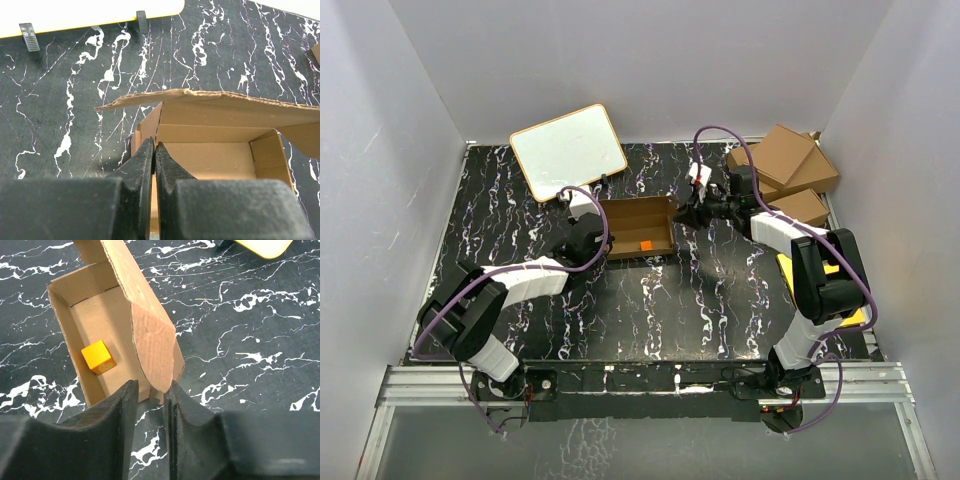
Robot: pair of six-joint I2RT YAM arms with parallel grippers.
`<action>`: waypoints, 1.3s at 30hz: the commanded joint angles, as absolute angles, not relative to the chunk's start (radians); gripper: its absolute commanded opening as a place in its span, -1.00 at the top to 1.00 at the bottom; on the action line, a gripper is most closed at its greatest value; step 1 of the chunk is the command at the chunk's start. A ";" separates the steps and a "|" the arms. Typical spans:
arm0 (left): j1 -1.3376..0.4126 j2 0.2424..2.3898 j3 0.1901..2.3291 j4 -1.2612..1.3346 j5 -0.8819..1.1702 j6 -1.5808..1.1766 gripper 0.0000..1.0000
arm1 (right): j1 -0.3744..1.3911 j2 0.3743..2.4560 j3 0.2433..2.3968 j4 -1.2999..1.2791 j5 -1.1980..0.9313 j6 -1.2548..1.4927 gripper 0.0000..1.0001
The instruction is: Fold the paper box
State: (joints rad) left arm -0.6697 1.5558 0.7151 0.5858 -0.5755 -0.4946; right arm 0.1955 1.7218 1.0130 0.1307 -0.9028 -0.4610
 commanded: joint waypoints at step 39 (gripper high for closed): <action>-0.707 1.528 0.749 0.493 -0.497 -0.566 1.00 | 0.332 1.617 0.981 0.219 -0.513 -0.005 0.84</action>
